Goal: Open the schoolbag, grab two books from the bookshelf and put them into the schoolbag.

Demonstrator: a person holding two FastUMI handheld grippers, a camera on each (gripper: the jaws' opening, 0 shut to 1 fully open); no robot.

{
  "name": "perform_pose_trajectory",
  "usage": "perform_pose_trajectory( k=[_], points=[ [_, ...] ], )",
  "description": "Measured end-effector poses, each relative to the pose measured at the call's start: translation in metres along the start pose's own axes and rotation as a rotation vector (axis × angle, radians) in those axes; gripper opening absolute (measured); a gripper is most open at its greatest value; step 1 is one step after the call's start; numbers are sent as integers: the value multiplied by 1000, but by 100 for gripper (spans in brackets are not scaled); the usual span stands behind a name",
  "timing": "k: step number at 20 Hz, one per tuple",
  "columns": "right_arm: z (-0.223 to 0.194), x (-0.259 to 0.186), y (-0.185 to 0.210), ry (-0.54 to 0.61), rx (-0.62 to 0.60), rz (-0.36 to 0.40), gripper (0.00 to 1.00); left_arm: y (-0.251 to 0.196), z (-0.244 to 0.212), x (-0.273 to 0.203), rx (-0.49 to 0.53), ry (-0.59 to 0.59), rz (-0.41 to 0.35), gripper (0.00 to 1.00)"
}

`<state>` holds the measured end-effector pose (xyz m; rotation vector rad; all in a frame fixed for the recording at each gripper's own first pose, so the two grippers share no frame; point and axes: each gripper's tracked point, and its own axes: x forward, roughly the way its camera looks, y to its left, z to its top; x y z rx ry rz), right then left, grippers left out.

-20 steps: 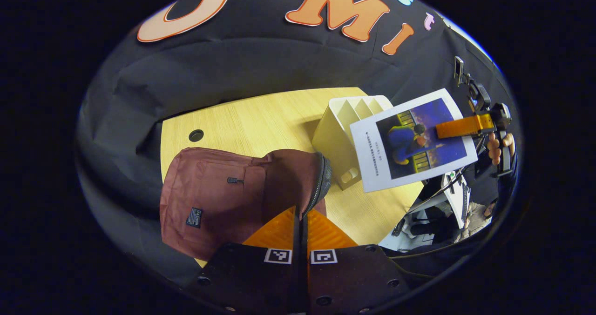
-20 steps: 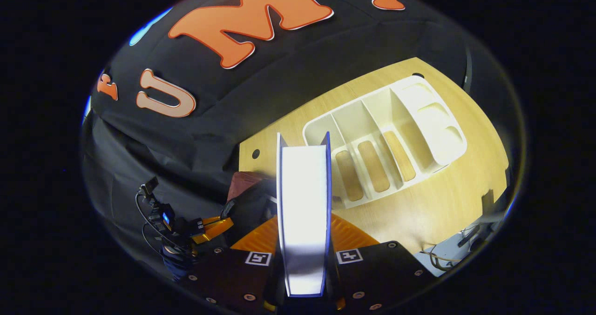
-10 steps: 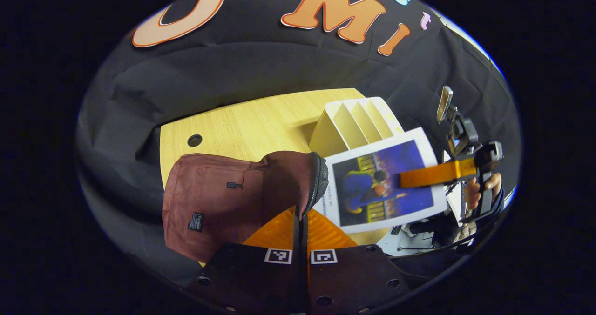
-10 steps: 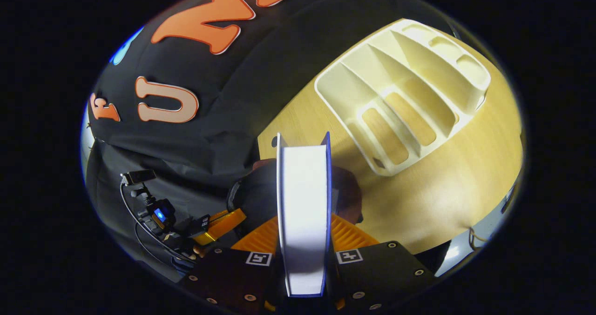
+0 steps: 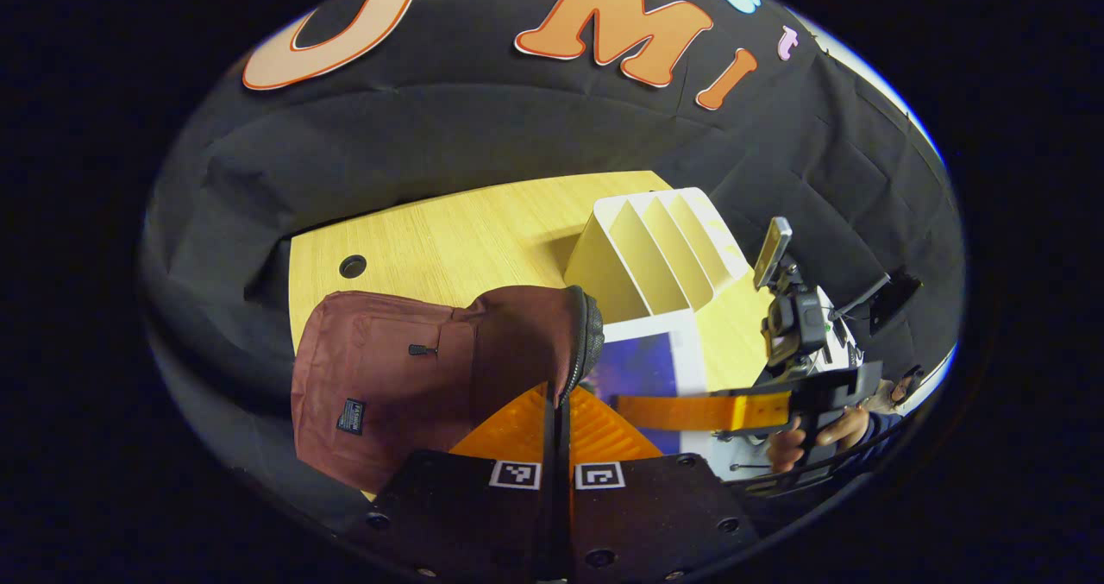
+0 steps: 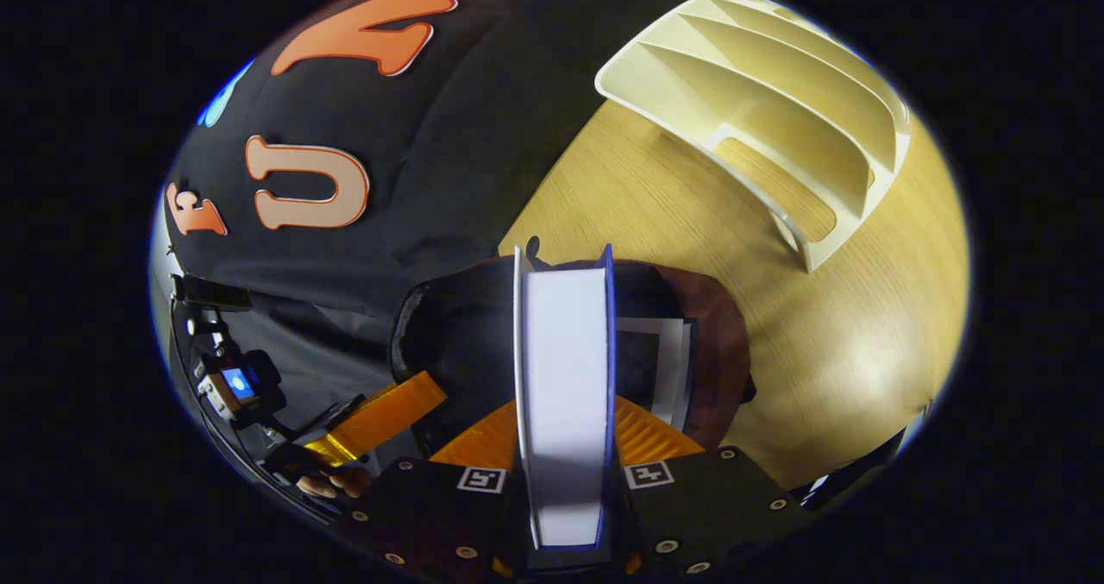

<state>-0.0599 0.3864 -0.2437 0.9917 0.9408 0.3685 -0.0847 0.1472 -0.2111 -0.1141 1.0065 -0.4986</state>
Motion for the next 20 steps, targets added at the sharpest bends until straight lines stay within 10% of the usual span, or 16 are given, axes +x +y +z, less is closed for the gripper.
perform_pose_trajectory(
  k=[16,18,20],
  points=[
    [-22,89,0,-36,43,59,47,-22,-9,-4,11,-2,-8,1],
    [-25,98,1,-46,8,60,27,-24,-11,-1,11,5,-1,1],
    [-31,104,0,-34,-25,28,40,-23,-11,0,11,5,8,1]
  ],
)
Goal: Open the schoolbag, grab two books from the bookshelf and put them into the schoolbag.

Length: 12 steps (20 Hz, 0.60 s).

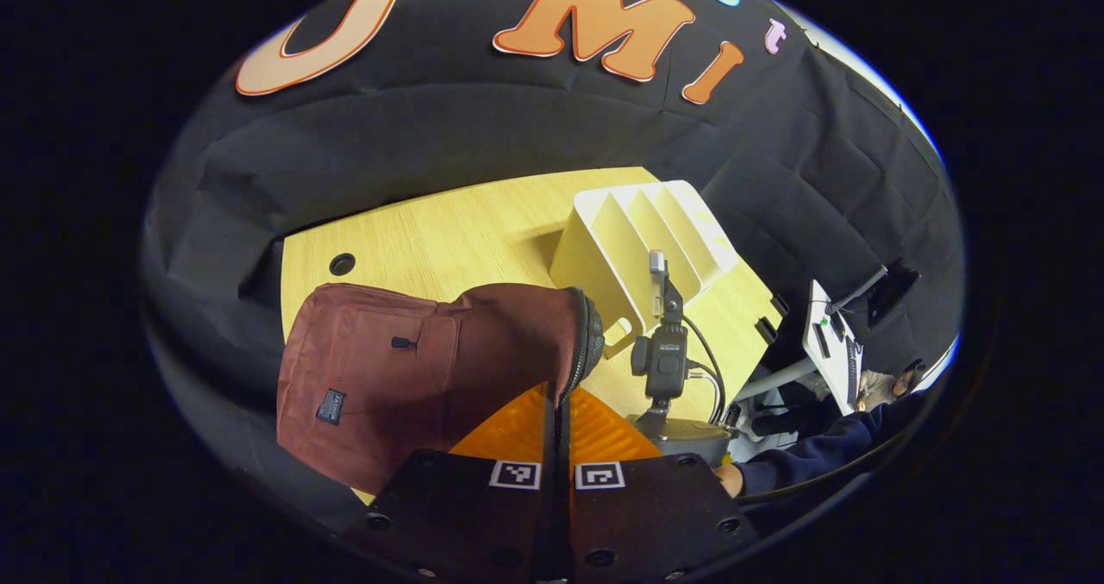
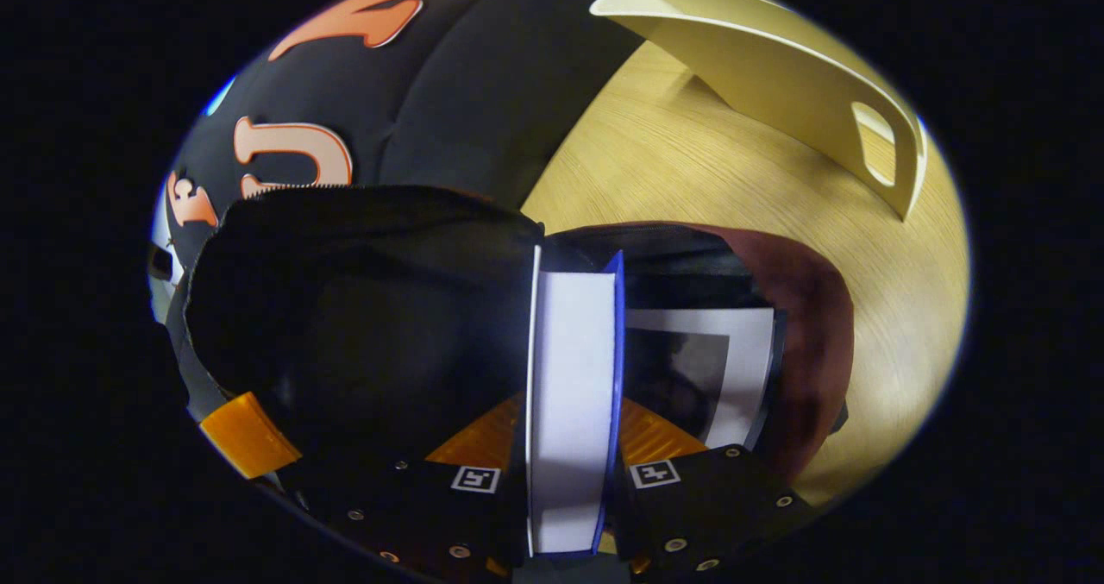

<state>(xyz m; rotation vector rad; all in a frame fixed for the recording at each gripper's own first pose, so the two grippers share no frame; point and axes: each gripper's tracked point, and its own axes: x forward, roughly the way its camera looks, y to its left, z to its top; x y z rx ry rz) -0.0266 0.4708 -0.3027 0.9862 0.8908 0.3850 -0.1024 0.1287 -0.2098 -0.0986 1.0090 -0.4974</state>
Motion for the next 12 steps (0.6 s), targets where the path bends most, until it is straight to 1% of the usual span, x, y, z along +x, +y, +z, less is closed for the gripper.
perform_pose_trajectory(
  k=[1,2,3,4,5,6,7,8,9,10,12],
  points=[
    [-7,1,-5,29,-13,-33,42,3,-1,-1,0,-2,3,1],
    [-13,5,-12,56,-24,-70,51,5,-1,-1,-10,-6,3,1],
    [-18,5,-20,89,-39,-105,57,8,-1,-2,-21,-9,4,1],
    [-22,-5,-23,106,-60,-127,68,10,-3,-4,-31,-12,0,1],
    [-25,-13,-31,125,-100,-167,78,12,-4,-4,-34,-12,-2,1],
    [-22,-28,-37,123,-143,-195,88,13,-4,-2,-34,-16,-5,1],
    [-17,-35,-43,111,-189,-211,98,14,-5,-3,-28,-21,-5,1],
    [-11,-46,-42,107,-212,-224,97,15,-6,-3,-20,-27,1,1],
    [-6,-54,-38,102,-221,-220,83,17,-6,-2,-12,-30,9,1],
    [0,-63,-40,97,-229,-240,97,16,-10,0,-9,-28,19,1],
    [24,-84,-49,50,-270,-265,98,13,-15,2,-7,-29,28,1]
  ],
)
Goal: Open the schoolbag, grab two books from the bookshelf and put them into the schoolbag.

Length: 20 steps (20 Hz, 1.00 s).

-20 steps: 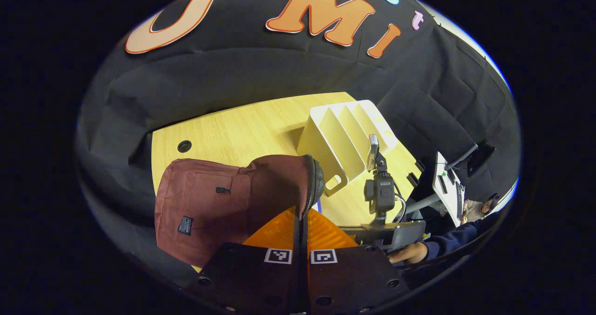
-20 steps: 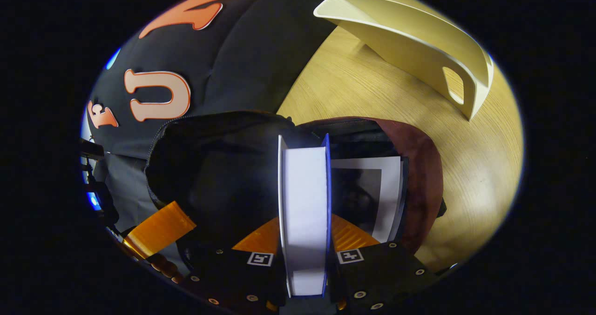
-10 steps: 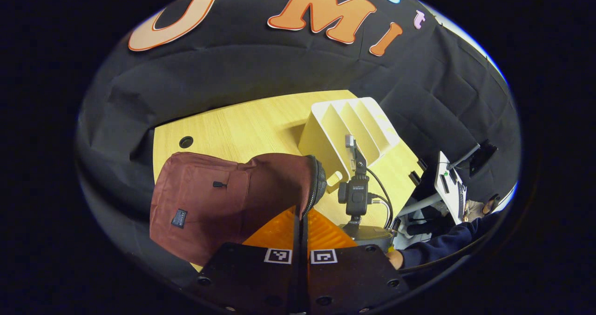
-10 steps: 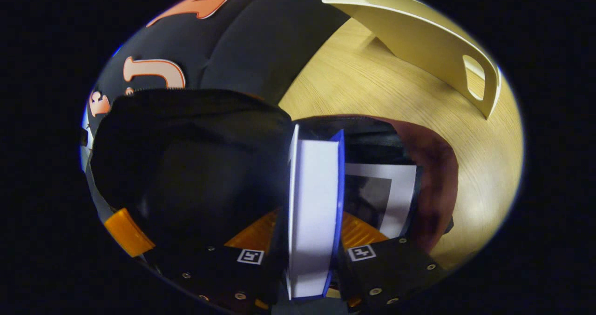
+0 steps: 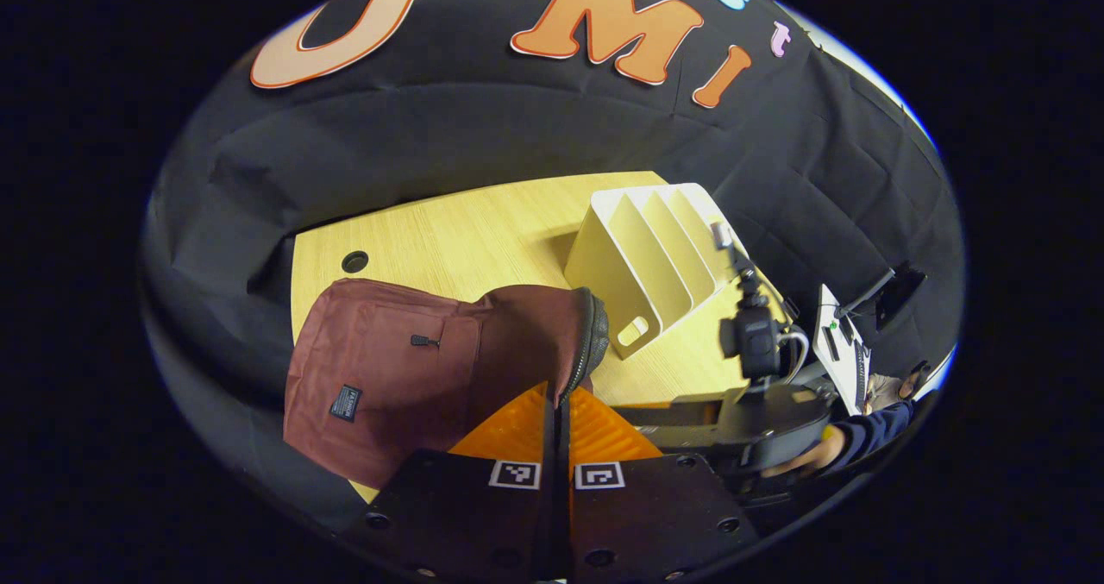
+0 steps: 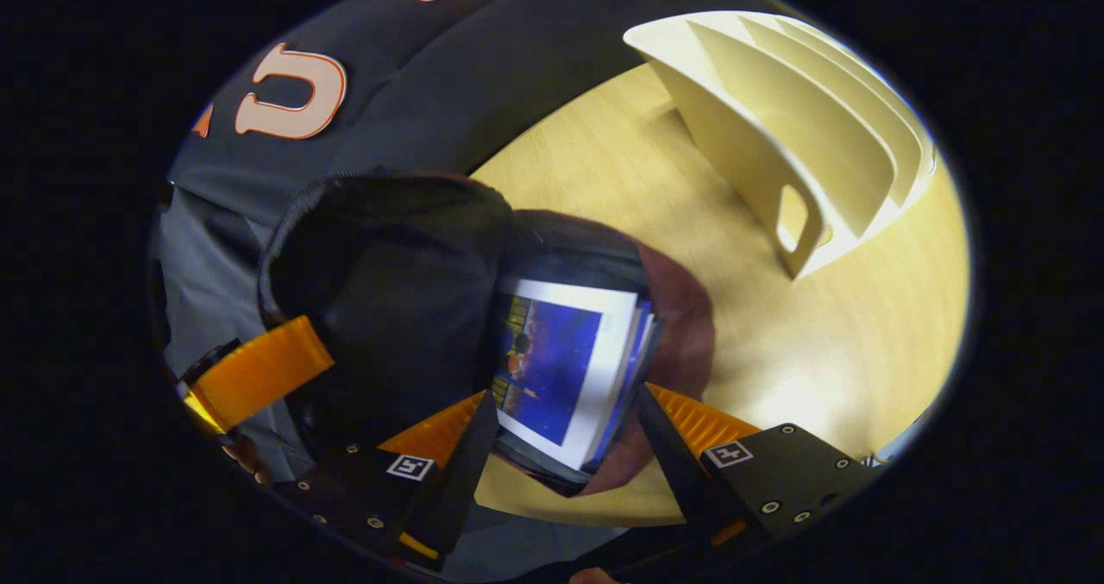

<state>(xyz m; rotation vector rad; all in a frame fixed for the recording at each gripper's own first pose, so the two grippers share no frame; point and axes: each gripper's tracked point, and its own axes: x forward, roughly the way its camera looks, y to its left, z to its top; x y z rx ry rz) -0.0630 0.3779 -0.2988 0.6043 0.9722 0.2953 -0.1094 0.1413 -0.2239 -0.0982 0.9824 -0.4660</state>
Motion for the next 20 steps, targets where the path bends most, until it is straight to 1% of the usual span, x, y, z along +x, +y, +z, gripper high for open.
perform_pose_trajectory(
  k=[3,5,7,9,10,11,12,13,14,15,20],
  points=[
    [37,-42,-21,-111,-56,-19,98,-5,-2,4,-13,-10,25,1],
    [60,-72,-42,-177,-92,-59,98,-14,-4,8,-24,-16,36,3],
    [82,-99,-65,-226,-122,-97,98,-24,-9,12,-31,-19,50,9],
    [99,-119,-87,-267,-145,-120,98,-43,-12,16,-55,-22,37,16],
    [107,-130,-97,-279,-158,-124,98,-52,-11,18,-67,-33,29,29],
    [115,-140,-106,-287,-167,-136,98,-64,-8,22,-75,-43,19,34],
    [126,-149,-113,-300,-182,-140,98,-75,-6,21,-78,-54,20,56],
    [135,-158,-120,-315,-200,-151,98,-84,-3,25,-81,-70,29,63],
    [145,-168,-127,-325,-227,-153,98,-93,-1,26,-87,-79,40,79],
    [152,-177,-134,-338,-250,-160,98,-101,0,28,-99,-90,50,83],
    [182,-222,-152,-411,-356,-139,98,-148,12,40,-140,-169,121,96]
  ],
)
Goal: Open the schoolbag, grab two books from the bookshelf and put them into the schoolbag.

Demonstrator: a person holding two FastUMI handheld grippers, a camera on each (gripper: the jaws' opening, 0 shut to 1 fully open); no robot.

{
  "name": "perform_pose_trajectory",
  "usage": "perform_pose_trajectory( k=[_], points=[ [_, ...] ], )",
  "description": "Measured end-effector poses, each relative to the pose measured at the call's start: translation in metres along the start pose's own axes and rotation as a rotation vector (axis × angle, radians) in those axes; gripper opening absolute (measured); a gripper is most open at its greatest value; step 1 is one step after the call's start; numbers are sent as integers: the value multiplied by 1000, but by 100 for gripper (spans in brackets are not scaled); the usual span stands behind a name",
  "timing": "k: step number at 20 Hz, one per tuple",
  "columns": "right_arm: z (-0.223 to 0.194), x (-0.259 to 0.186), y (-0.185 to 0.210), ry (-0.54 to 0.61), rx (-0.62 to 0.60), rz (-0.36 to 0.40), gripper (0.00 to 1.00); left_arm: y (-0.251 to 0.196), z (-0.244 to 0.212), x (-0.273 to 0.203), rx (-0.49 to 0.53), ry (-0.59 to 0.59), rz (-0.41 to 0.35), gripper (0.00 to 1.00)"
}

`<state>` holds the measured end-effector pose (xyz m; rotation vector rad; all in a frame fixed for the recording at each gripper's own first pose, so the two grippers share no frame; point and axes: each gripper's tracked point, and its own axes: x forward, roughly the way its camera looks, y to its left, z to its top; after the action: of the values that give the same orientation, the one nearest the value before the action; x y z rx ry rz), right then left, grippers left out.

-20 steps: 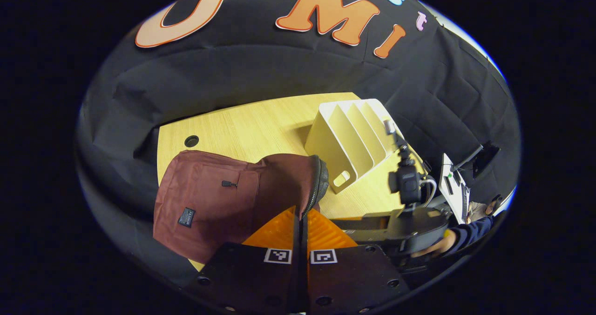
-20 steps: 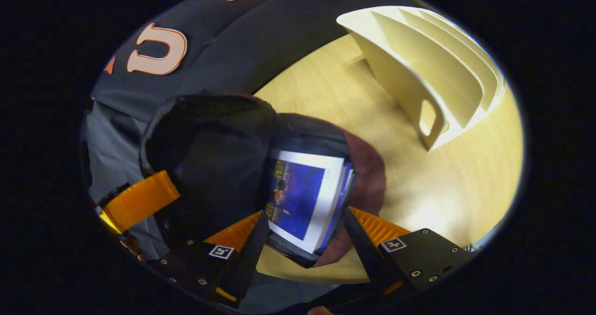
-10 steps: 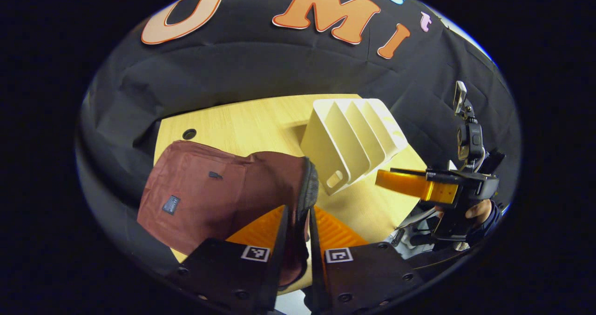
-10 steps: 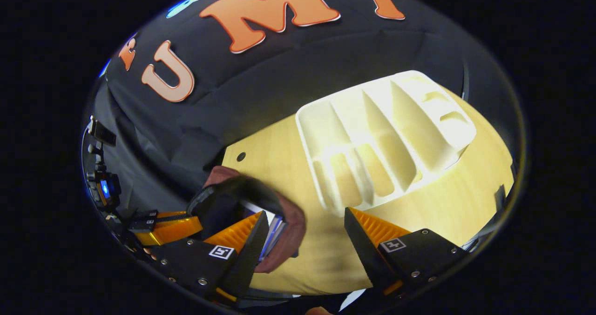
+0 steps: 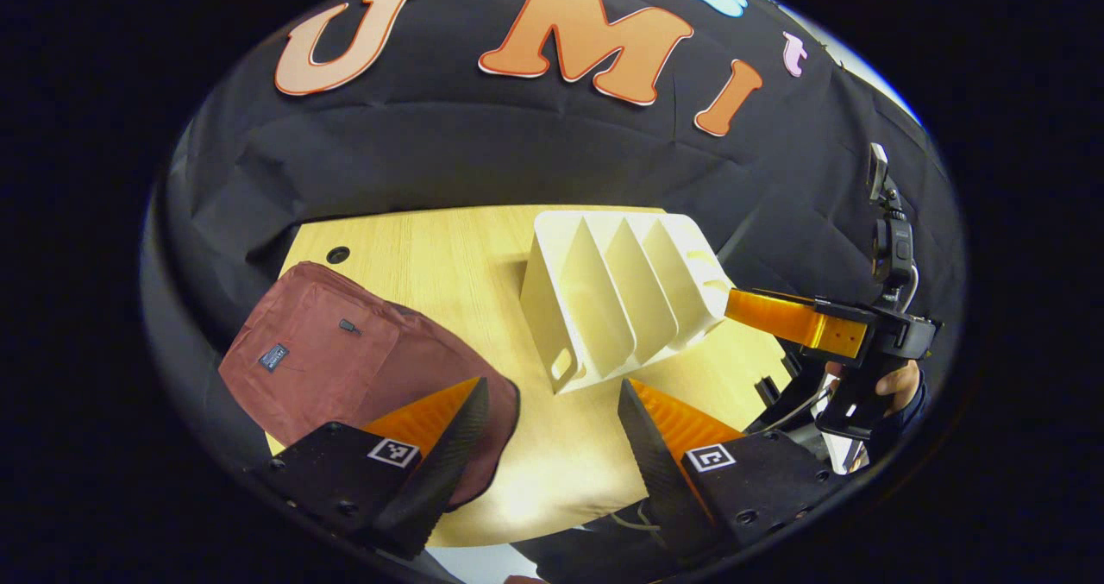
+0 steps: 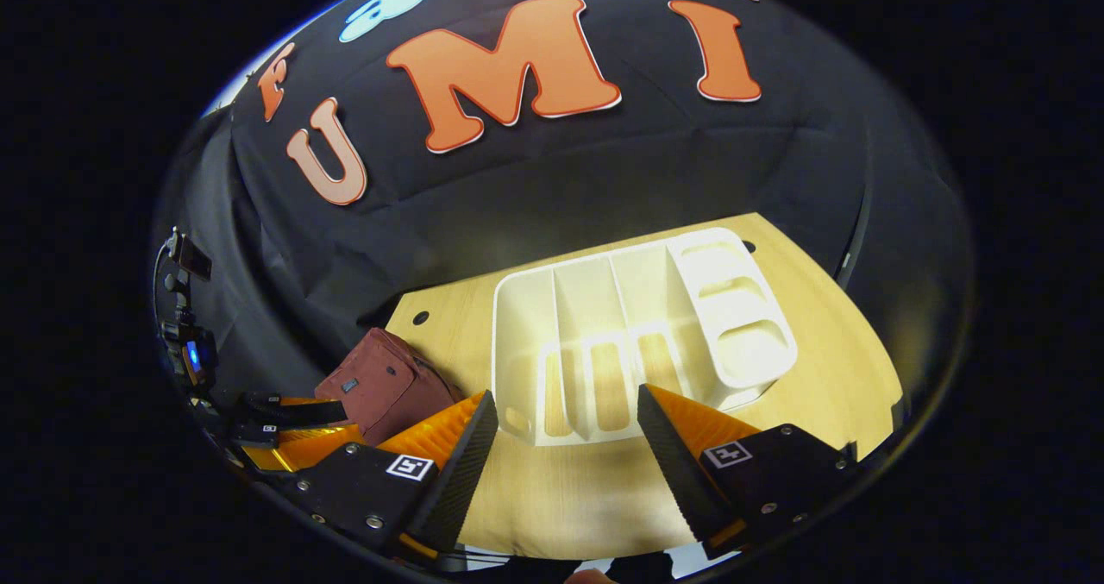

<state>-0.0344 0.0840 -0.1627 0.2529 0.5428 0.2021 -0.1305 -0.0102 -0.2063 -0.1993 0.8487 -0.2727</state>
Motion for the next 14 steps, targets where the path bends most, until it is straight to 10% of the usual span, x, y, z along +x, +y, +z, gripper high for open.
perform_pose_trajectory(
  k=[14],
  points=[
    [101,-100,-65,-397,-229,50,100,-117,94,-77,58,-669,334,97]
  ],
)
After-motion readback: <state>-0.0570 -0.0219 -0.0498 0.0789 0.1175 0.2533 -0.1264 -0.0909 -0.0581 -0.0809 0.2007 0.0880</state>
